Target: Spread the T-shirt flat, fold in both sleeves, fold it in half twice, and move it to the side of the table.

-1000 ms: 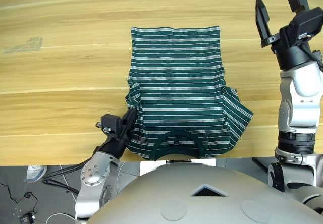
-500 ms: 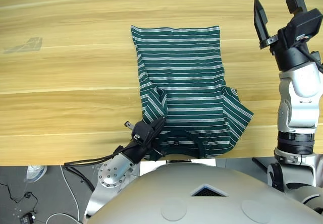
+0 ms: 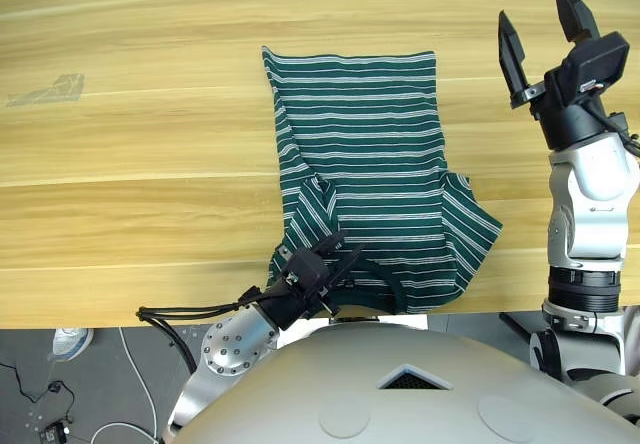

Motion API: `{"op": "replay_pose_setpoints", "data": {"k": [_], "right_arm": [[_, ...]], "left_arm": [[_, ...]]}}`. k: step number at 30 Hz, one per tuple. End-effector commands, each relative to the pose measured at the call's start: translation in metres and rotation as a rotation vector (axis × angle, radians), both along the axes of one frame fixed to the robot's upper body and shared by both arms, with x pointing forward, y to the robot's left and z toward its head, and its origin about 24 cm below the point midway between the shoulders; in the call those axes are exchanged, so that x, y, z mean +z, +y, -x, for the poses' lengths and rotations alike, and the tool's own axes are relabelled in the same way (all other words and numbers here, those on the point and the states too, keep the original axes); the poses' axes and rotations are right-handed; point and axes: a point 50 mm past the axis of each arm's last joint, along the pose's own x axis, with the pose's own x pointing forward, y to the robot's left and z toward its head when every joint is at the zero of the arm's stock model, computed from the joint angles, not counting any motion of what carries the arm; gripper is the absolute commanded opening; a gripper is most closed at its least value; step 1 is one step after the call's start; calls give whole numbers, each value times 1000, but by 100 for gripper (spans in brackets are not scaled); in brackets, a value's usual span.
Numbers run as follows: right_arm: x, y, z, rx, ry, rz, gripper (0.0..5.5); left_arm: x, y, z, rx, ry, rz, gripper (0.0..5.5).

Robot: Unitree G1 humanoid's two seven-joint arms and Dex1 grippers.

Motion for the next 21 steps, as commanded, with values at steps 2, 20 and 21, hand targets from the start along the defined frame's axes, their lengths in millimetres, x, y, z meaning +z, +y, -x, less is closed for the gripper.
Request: {"op": "replay_pose_setpoints", "data": {"k": [2, 20, 21], "right_arm": [[-18, -11, 11, 9, 135, -46, 288], [-92, -81, 120, 155, 1066, -339, 288], [-94, -81, 120, 153, 1078, -330, 288]], "left_arm": [[10, 11, -16, 113, -57, 37, 139], [34, 115, -43, 883, -242, -32, 139], [33, 114, -43, 885, -240, -33, 139]]}}
